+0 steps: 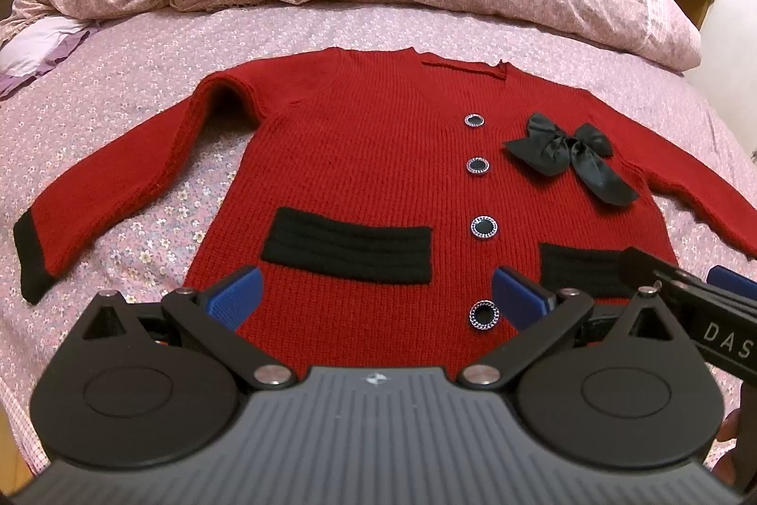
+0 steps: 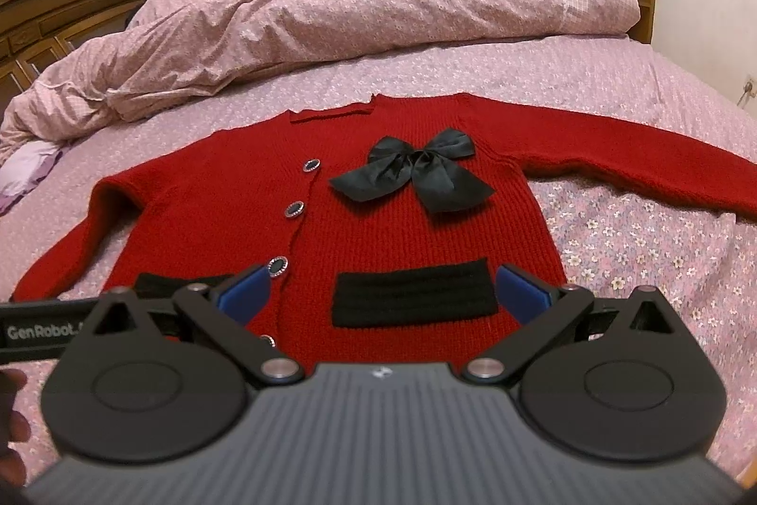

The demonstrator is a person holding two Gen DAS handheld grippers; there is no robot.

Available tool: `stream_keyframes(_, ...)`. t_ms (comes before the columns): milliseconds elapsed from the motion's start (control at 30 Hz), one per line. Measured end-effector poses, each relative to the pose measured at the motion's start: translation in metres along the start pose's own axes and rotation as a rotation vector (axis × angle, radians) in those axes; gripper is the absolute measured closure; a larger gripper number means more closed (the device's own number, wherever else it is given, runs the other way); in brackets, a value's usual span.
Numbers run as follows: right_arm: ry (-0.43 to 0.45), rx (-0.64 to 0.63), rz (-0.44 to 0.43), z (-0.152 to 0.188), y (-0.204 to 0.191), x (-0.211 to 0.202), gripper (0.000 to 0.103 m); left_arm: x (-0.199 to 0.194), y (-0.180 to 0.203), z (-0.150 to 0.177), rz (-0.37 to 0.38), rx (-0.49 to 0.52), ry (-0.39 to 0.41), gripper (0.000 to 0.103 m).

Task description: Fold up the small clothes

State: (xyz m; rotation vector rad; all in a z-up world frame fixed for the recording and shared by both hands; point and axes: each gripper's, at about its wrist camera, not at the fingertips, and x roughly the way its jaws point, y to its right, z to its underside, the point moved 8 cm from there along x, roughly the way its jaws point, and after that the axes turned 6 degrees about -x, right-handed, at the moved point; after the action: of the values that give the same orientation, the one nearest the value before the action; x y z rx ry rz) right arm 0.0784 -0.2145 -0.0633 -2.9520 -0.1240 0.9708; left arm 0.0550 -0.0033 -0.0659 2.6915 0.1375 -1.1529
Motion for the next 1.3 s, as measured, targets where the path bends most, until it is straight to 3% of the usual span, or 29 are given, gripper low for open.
stream_keyframes(1300, -0.013, 0.000, 0.006, 0.0010, -0.0009, -0.0004, 0.000, 0.0022, -0.0010, 0.0025, -0.001, 0.006, -0.019, 0.000)
